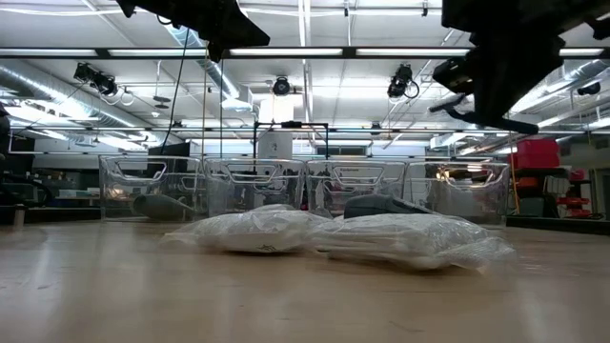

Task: Pick & Place Travel size toiletries
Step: Put the blue razor into the right transparent bin

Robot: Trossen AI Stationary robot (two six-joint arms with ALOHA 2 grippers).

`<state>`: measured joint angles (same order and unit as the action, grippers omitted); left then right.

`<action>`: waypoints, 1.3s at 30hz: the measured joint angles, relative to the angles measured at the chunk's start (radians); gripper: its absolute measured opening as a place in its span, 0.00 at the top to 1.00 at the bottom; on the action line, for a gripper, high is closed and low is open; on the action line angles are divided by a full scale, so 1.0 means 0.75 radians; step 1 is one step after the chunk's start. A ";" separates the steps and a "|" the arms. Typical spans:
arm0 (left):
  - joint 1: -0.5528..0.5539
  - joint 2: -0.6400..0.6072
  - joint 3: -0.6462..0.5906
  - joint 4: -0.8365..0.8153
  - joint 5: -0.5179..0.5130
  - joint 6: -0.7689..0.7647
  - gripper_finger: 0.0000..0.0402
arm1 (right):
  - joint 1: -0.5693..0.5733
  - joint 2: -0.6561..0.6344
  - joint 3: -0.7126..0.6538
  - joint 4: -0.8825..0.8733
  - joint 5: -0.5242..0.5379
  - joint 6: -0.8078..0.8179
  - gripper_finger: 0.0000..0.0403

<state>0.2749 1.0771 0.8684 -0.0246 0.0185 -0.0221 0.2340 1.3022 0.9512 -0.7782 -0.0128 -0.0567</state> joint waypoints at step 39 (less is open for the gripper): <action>-0.001 0.000 0.000 -0.001 0.000 -0.001 0.95 | -0.349 -0.491 0.000 0.076 0.307 0.053 0.89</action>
<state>0.2745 1.0771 0.8684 -0.0250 0.0185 -0.0227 -0.0280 0.9342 0.9512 -0.7208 0.2176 -0.0173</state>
